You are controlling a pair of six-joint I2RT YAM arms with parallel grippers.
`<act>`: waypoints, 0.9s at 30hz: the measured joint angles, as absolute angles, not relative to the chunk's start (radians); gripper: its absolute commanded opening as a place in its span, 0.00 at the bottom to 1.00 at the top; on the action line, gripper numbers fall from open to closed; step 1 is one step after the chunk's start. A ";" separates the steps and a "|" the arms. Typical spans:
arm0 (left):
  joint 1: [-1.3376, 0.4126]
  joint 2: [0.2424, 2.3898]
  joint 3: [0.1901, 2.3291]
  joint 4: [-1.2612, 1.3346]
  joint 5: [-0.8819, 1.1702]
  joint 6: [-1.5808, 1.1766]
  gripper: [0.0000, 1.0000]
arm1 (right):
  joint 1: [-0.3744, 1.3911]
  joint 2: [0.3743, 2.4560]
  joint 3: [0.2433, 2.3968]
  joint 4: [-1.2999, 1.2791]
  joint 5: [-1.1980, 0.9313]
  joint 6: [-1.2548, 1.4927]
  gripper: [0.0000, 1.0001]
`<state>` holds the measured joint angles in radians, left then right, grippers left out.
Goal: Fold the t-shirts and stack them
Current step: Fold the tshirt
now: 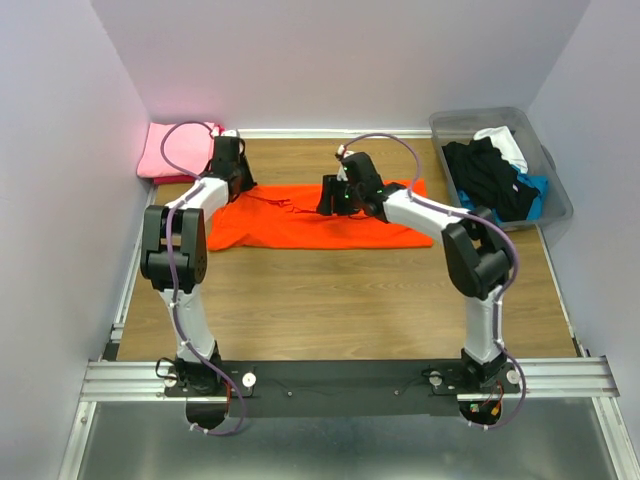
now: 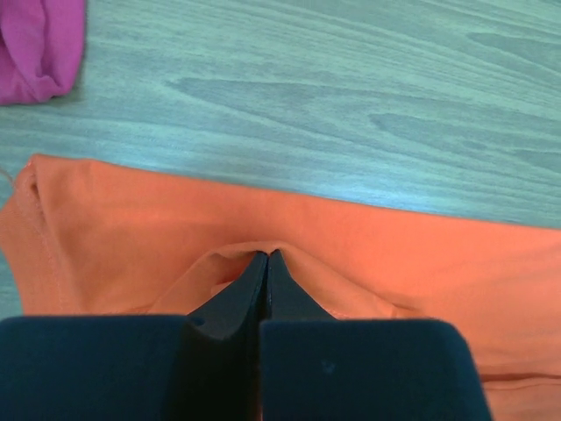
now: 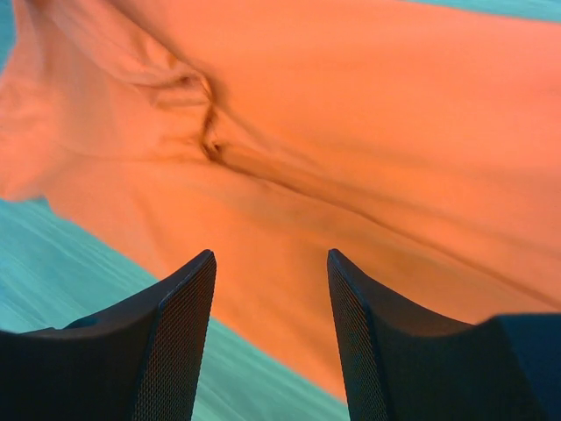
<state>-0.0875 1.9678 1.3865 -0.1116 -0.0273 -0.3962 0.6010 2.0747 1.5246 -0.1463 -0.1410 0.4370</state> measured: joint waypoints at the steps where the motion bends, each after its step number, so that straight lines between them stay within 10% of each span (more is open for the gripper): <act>1: -0.088 1.972 1.391 -0.111 -0.027 -0.396 0.16 | 0.598 2.031 1.479 -0.150 -0.116 0.422 0.62; 6: -0.089 1.998 1.401 -0.108 -0.035 -0.412 0.78 | 0.576 1.895 1.320 -0.165 -0.055 0.402 0.62; 8: -0.090 1.998 1.402 -0.115 -0.040 -0.419 0.81 | 0.566 1.861 1.271 -0.175 -0.039 0.402 0.62; 14: -0.090 1.913 1.395 -0.180 -0.088 -0.461 0.82 | 0.484 1.748 1.103 -0.189 -0.012 0.416 0.61; 21: -0.091 1.584 1.237 -0.260 -0.210 -0.559 0.50 | 0.346 1.648 0.990 -0.208 -0.007 0.446 0.58; 27: -0.076 1.467 0.973 -0.276 -0.219 -0.612 0.43 | 0.268 1.637 0.953 -0.208 -0.013 0.469 0.55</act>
